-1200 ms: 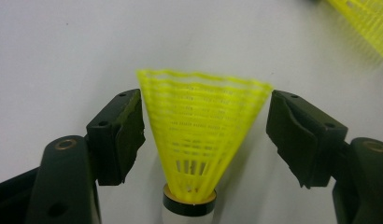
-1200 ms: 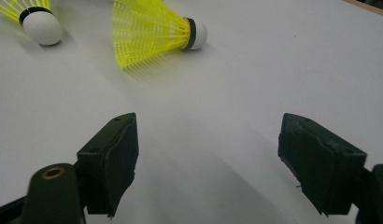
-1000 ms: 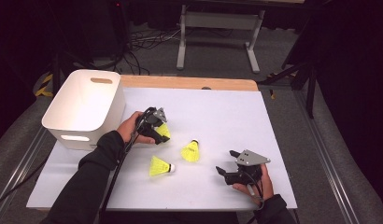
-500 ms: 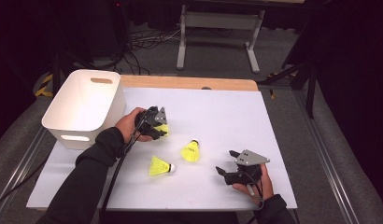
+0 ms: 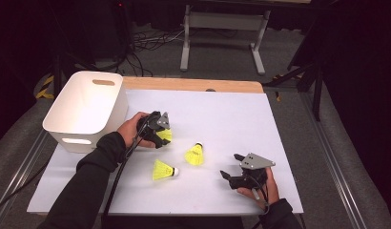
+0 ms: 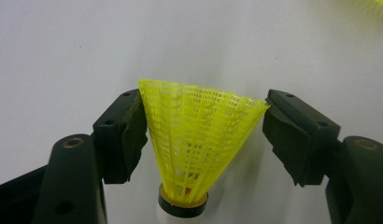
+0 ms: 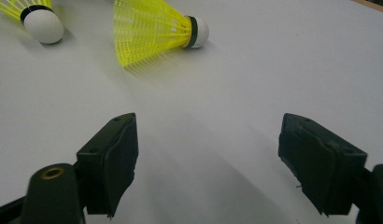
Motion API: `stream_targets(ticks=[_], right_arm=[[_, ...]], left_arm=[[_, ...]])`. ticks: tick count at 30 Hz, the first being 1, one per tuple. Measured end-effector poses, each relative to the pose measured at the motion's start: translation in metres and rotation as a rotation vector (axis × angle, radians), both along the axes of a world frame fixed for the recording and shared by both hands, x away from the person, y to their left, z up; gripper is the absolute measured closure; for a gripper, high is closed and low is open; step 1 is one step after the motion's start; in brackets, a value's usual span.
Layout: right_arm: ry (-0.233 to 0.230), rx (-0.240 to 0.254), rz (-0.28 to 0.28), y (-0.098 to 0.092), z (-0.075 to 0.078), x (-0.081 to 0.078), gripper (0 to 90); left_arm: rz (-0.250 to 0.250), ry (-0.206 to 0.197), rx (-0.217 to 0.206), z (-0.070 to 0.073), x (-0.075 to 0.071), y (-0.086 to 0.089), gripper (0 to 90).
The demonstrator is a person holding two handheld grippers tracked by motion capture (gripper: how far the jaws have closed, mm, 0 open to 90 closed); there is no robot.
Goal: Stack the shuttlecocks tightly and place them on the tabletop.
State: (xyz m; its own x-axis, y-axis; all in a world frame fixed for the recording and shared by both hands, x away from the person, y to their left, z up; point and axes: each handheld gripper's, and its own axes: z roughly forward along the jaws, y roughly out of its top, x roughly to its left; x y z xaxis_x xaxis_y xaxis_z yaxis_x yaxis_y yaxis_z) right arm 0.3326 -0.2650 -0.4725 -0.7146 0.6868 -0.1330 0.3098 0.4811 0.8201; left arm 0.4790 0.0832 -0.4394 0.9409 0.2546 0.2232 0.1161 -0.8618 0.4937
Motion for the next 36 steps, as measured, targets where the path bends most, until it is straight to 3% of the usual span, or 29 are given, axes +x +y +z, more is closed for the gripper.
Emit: stream_targets(ticks=[6, 9, 21, 22, 27, 36], right_arm=[[-0.002, -0.001, 0.000, 0.000, 0.000, 0.000, 21.1], [-0.001, 0.000, 0.000, 0.000, 0.000, 0.000, 21.2], [-0.003, 0.003, 0.000, 0.000, 0.001, -0.001, 21.1], [-0.003, 0.001, 0.000, 0.000, 0.001, -0.001, 21.2], [-0.001, 0.001, 0.000, 0.001, 0.000, -0.001, 21.1], [0.000, 0.000, 0.002, 0.001, 0.000, -0.001, 21.1]], left_arm=[[-0.004, 0.011, -0.009, 0.003, -0.002, 0.002, 30.3], [0.004, -0.004, -0.010, 0.005, -0.004, 0.002, 27.5], [-0.014, -0.001, -0.022, 0.008, -0.009, 0.006, 32.4], [-0.026, 0.015, -0.029, 0.008, -0.010, 0.007, 36.2], [-0.030, 0.008, -0.010, 0.008, -0.013, 0.006, 36.5], [-0.029, -0.005, -0.035, 0.010, -0.016, 0.010, 34.8]])
